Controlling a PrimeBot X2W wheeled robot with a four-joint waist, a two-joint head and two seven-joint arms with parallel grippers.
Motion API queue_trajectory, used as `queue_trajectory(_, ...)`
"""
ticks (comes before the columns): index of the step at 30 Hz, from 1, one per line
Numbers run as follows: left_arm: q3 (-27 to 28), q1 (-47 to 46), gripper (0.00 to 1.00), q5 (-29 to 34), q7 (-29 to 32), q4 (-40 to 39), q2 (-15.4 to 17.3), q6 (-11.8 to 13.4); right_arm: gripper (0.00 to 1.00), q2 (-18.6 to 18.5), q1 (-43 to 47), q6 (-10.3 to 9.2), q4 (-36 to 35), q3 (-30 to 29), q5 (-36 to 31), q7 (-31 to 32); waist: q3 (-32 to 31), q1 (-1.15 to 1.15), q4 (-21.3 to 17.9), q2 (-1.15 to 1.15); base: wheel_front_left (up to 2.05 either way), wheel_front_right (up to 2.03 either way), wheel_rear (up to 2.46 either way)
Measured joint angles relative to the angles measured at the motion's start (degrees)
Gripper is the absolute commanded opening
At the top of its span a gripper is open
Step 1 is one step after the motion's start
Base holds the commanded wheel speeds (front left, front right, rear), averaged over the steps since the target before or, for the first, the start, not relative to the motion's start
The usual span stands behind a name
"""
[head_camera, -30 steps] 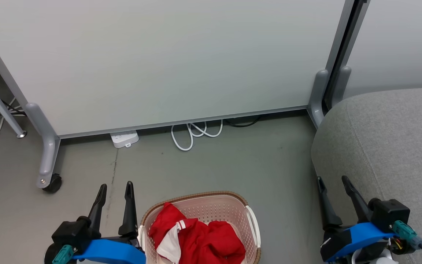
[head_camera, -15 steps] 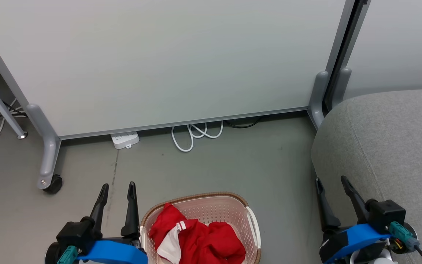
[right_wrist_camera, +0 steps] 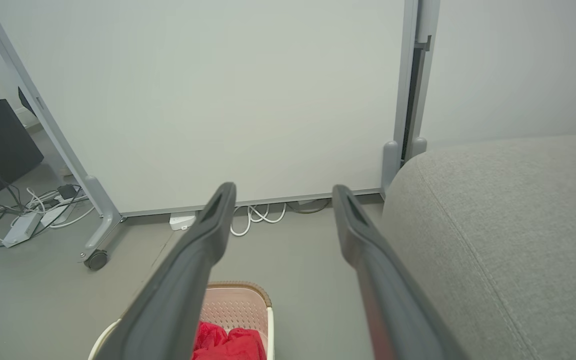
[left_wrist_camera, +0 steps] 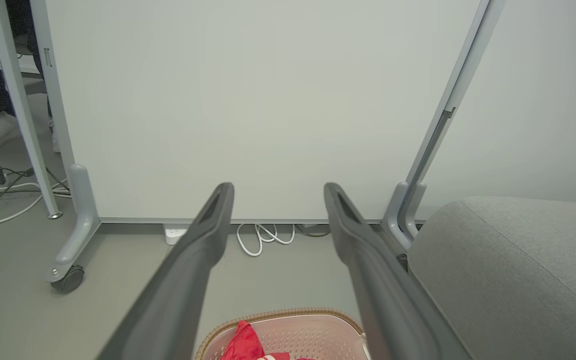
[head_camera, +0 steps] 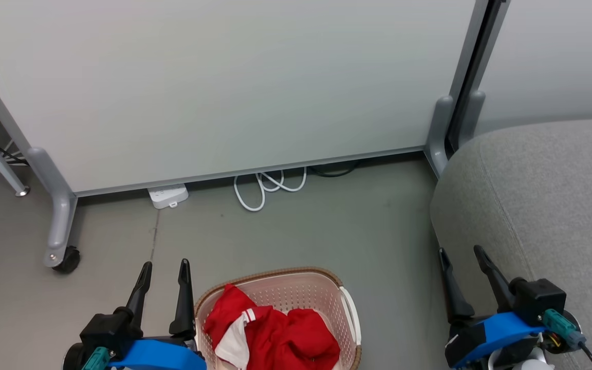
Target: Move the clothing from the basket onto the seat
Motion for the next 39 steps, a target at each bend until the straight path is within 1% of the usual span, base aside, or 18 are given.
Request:
queue_trajectory(4, 0.2, -0.2, 1.0, 0.6, 0.0, 0.9, 0.1, -0.4, 1.0, 0.0, -1.3, -0.01, -0.7, 0.9, 0.0, -0.1, 2.0, 0.0, -1.0, 0.0, 0.0, 0.0, 0.0)
queue_trajectory(6, 0.2, -1.0, 1.0, 1.6, 0.0, 2.0, 0.7, -0.6, 1.0, 0.0, -2.7, 0.0, -1.2, 1.7, 0.2, -0.2, 3.4, 0.0, -1.7, 0.0, 0.0, 0.0, 0.0)
queue_trajectory(9, 0.9, -2.9, 1.0, 2.0, 0.0, 4.1, 1.7, -1.2, 1.0, 0.0, -4.9, 0.0, -1.7, 3.1, 0.6, -0.6, 6.2, 0.01, -3.0, 0.0, 0.0, 0.0, 0.0)
queue_trajectory(13, 1.7, -6.1, 1.0, 2.6, 0.0, 7.6, 2.1, -1.9, 1.0, 0.0, -8.0, 0.0, -2.6, 4.2, 0.8, -1.3, 10.9, 0.01, -4.9, 0.0, 0.0, 0.0, 0.0)
queue_trajectory(22, -0.2, -15.5, 1.0, 5.7, 0.0, 20.5, 4.8, -3.8, 1.0, -0.1, -16.1, 0.0, -4.5, 7.3, 0.1, -2.5, 23.4, 0.02, -9.2, 0.0, 0.0, 0.0, 0.0)
queue_trajectory(27, -1.8, -20.7, 1.0, 7.4, 0.5, 28.4, 6.7, -4.6, 1.0, -0.1, -18.9, 0.0, -4.2, 10.1, 1.2, -3.4, 29.7, 0.02, -11.9, 0.0, 0.0, 0.0, 0.0)
queue_trajectory(30, -2.0, -23.0, 1.0, 8.0, 1.1, 32.6, 8.0, -4.5, 1.0, -0.1, -20.1, 0.0, -3.5, 11.9, 2.3, -4.3, 32.8, 0.02, -13.8, 0.0, 0.0, 0.0, 0.0)
queue_trajectory(35, -1.6, -25.8, 1.0, 8.5, 2.0, 38.1, 10.0, -2.0, 1.0, -0.1, -21.3, 0.0, -2.4, 14.0, 4.2, -5.6, 36.5, 0.02, -17.4, 0.0, 0.0, 0.0, 0.0)
queue_trajectory(39, -0.6, -28.0, 1.0, 8.4, 2.4, 41.0, 11.8, 0.1, 1.0, -0.1, -22.4, 0.0, -1.7, 15.0, 5.2, -6.2, 39.1, 0.02, -19.5, 0.0, 0.0, 0.0, 0.0)
